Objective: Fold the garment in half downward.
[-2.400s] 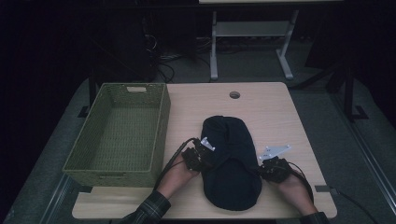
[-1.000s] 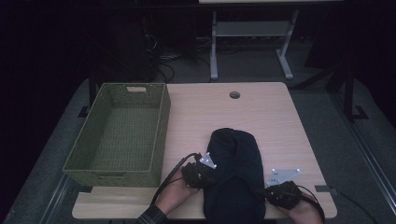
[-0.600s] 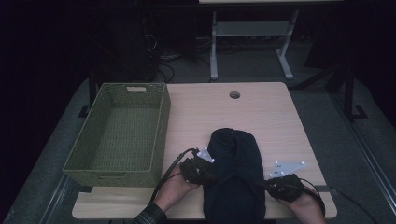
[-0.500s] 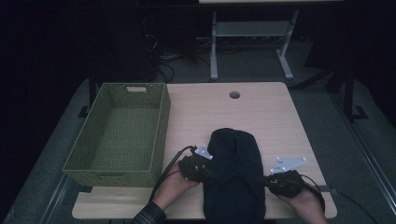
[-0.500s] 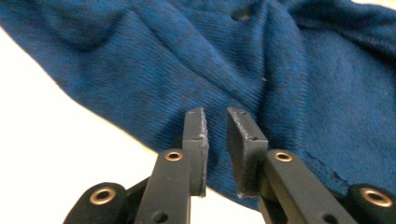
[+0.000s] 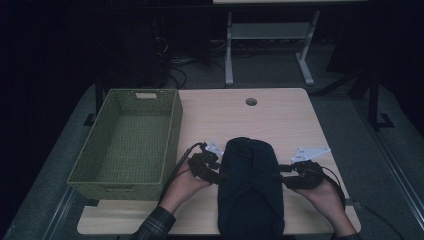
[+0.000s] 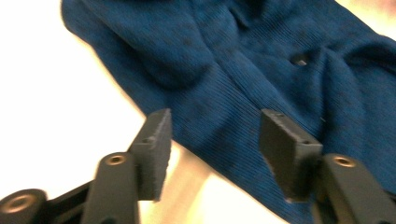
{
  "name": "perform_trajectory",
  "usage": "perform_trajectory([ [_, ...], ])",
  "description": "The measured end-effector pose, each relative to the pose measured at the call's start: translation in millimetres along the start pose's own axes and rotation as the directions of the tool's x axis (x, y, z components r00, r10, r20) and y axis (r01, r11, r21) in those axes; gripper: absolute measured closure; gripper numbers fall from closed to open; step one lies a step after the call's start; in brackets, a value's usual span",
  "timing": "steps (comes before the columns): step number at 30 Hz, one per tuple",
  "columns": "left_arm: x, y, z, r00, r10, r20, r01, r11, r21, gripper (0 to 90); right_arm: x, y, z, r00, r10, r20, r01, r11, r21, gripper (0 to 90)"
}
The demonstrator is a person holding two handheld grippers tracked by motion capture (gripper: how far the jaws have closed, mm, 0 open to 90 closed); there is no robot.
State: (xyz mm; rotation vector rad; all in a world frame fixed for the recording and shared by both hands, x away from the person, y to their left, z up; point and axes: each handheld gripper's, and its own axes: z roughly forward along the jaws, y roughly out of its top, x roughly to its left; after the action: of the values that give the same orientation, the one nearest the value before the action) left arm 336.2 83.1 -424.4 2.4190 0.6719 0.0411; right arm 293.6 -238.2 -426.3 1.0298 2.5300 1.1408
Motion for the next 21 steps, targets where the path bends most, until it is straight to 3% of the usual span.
perform_trajectory([
  [9, 20.9, 22.5, -3.1, 0.9973, -0.018, -0.071, 0.015, 0.9985, -0.052, 27.8, -24.4, 24.2, 6.5, 0.999, 0.01, 0.044, -0.009, 1.0, -0.019, 41.1],
  [14, 31.2, 37.8, -6.6, 0.9954, -0.034, -0.089, 0.025, 0.9951, -0.096, 24.8, -37.2, 39.0, 10.5, 0.998, 0.022, 0.059, -0.021, 0.999, -0.024, 38.2],
  [21, 50.8, 62.3, -5.9, 0.9924, -0.059, -0.108, 0.046, 0.9918, -0.119, 24.6, -53.4, 58.2, 16.8, 0.9972, 0.033, 0.067, -0.03, 0.999, -0.035, 37.5],
])
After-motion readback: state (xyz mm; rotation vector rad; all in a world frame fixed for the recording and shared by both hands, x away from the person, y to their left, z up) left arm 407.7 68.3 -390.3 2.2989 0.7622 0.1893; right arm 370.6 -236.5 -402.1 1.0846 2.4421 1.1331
